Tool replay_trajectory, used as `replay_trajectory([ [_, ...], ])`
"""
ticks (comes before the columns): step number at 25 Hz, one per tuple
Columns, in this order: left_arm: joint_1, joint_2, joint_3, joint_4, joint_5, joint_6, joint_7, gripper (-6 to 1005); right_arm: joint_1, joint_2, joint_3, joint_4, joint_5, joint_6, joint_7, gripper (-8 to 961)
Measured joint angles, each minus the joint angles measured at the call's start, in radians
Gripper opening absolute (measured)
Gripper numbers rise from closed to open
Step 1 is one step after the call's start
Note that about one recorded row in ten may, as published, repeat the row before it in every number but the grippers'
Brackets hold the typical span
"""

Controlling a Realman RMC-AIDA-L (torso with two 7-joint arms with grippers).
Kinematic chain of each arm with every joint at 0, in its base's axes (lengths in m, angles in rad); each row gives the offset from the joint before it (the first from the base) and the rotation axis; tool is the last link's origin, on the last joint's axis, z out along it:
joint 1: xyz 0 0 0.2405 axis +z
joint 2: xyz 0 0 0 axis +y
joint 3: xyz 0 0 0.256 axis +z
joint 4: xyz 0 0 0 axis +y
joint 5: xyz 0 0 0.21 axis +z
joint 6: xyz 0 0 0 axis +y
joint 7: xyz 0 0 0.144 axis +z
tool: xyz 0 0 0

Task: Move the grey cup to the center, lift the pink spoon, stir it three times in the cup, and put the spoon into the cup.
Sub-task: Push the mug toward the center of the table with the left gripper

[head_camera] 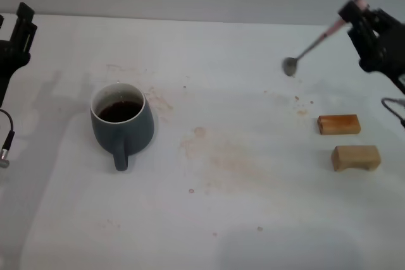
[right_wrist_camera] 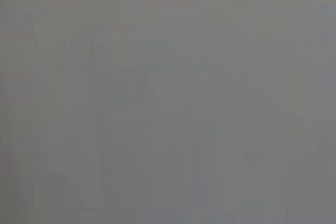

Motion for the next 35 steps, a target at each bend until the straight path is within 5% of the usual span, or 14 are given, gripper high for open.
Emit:
replay_trajectory([
  [11,0.026,0.003,0.012,0.022,0.000,0.002,0.014,659,0.122,-0.009,-0.234,-0.325,-0.040,0.035,0.380,110],
  [15,0.038,0.002,0.026,0.023,0.000,0.003,0.014,659,0.182,-0.015,-0.243,-0.364,-0.114,0.066,0.448,110],
  [35,0.058,0.002,0.084,0.023,-0.001,0.032,0.037,659,0.427,0.005,-0.419,-0.291,-0.189,0.272,0.393,110],
])
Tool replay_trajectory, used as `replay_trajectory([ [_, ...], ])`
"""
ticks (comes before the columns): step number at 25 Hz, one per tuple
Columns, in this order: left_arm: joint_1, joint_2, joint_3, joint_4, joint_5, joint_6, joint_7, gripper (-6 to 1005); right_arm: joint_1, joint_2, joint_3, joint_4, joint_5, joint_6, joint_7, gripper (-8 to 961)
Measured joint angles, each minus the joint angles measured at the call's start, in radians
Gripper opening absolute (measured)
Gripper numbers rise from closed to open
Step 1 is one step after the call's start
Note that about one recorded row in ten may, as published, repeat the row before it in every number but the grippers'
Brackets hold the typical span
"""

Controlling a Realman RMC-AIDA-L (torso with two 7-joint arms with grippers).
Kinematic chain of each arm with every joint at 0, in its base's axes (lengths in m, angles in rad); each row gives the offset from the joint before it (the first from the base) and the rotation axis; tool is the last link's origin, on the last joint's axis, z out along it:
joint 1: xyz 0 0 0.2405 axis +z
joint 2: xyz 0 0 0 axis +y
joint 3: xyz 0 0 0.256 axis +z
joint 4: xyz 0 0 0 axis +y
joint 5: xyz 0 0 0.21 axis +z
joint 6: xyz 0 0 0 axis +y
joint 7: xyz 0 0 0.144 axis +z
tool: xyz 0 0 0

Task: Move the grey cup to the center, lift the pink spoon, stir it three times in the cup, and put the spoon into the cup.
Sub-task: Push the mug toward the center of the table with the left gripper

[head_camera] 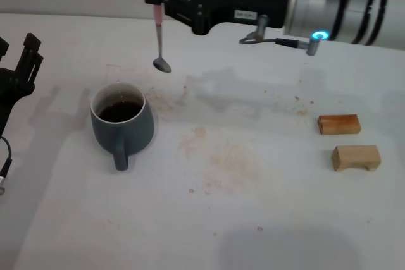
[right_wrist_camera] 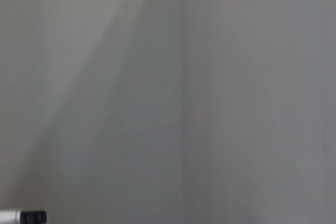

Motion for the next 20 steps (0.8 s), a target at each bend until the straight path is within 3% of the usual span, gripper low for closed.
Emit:
replay_trajectory([
  [11,0.000,0.000,0.025,0.001,0.000,0.003,0.023,659,0.077,0.014,-0.037,0.135,0.048,0.016,-0.192,109],
  [20,-0.008,-0.001,0.076,0.002,0.000,-0.002,0.055,659,0.062,0.014,-0.115,0.158,0.124,-0.015,-0.242,109],
])
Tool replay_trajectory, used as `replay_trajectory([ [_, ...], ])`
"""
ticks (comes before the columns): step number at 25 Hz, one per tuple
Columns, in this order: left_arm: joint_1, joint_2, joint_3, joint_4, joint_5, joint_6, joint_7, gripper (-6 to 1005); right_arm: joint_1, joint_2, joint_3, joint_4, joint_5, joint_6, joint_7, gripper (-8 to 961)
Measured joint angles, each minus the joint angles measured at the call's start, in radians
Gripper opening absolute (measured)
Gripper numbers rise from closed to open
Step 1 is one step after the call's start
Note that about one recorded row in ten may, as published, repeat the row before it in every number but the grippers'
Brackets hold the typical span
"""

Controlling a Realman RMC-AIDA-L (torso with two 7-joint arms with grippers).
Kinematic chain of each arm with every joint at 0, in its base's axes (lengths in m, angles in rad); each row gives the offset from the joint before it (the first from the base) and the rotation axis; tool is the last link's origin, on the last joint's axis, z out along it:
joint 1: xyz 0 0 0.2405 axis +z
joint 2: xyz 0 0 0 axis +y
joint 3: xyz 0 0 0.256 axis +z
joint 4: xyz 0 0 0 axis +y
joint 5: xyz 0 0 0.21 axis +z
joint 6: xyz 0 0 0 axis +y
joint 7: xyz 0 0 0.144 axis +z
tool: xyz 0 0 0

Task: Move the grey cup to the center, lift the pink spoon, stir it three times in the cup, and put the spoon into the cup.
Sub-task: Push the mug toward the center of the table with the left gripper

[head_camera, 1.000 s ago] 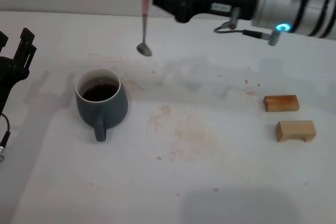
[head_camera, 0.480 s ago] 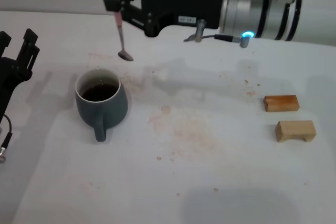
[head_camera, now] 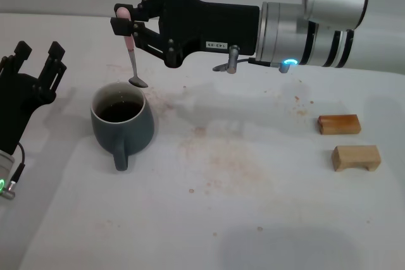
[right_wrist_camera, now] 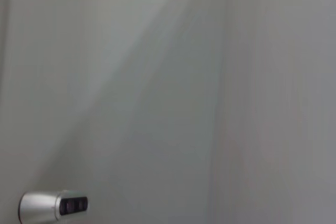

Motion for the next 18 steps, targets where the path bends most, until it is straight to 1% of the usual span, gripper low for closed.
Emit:
replay_trajectory([
  [7,0.006,0.001,0.004,0.009,0.000,-0.003,0.012,660,-0.009,-0.001,-0.003,-0.005,-0.001,-0.029,-0.006,110],
  [15,0.010,0.002,-0.001,0.041,0.000,-0.004,0.013,660,-0.048,0.000,-0.009,-0.010,0.001,-0.082,-0.052,110],
  [18,0.015,0.004,0.002,0.055,0.000,-0.001,0.013,660,-0.067,-0.004,-0.004,-0.030,0.020,-0.103,-0.052,110],
])
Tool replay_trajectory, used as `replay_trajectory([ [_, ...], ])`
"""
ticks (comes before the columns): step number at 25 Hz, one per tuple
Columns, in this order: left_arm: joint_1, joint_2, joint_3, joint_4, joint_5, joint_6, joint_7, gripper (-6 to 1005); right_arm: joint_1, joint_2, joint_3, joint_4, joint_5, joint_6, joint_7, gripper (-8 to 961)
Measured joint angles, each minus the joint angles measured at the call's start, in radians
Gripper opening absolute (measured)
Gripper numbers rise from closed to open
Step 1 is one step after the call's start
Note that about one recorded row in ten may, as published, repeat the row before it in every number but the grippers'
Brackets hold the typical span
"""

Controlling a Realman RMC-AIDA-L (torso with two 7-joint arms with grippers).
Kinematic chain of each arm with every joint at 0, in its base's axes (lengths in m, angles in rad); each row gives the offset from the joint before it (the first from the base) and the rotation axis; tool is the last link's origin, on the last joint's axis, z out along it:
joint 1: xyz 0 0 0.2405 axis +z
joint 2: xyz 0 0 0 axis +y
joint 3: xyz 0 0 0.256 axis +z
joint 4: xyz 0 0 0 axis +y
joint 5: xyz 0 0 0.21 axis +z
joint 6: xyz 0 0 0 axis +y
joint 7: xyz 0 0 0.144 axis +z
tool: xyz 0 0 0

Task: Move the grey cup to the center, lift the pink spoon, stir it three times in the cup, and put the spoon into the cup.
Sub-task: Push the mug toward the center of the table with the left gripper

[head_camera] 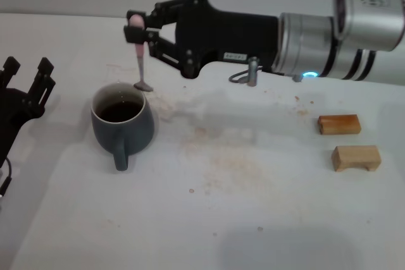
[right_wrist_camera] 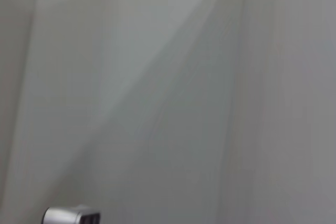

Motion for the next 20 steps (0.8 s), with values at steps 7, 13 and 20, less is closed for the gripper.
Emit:
replay_trajectory([
  [7,0.012,0.001,0.003,0.042,0.035,0.003,0.003,660,-0.041,-0.006,0.002,-0.056,0.030,-0.033,0.007,109],
  [13,0.012,0.001,0.004,0.047,0.108,-0.013,0.027,660,-0.042,-0.008,0.002,-0.058,0.036,-0.059,0.008,109],
  [20,0.011,-0.003,0.004,0.042,0.127,-0.082,0.082,659,-0.055,-0.008,0.003,-0.064,0.040,-0.098,0.013,110],
])
